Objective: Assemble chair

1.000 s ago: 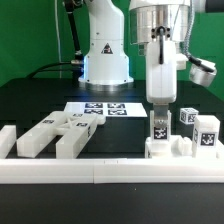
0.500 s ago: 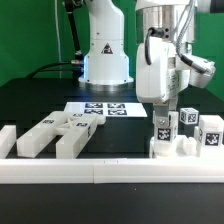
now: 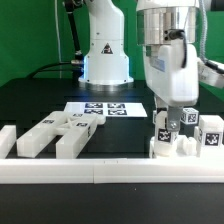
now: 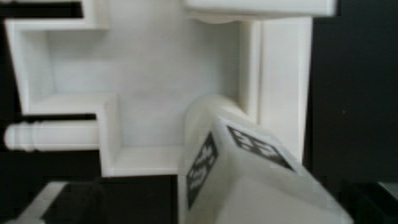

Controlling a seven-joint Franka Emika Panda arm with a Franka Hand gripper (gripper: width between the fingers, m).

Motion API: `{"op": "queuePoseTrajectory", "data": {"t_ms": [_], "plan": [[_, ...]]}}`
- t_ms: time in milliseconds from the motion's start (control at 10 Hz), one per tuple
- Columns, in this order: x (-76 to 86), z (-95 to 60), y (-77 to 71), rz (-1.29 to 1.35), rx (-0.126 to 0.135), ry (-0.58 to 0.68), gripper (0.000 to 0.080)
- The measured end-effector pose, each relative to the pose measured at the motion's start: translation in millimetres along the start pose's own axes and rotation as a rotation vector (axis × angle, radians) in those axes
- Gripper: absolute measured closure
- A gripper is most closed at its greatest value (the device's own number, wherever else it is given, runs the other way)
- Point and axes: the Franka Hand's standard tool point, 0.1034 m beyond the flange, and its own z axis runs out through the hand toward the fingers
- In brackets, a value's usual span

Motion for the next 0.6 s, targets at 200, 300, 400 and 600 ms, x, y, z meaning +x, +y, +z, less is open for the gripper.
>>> {"op": "queuePoseTrajectory", "data": {"t_ms": [200,300,400,600], "plan": [[-1.5,-0.7,-0.2,-0.275,-0.008,-0.005,0.0150],[-0.9,-1.2,-0.8,-0.363,-0.009,-0.007,0.0150],[0.5,-1.4,-0.9,-0.435,-0.009,-0.007,0.0150],[8.1,-1.8,-1.2,-0.629,-0.009,-0.007,0.0150]]}}
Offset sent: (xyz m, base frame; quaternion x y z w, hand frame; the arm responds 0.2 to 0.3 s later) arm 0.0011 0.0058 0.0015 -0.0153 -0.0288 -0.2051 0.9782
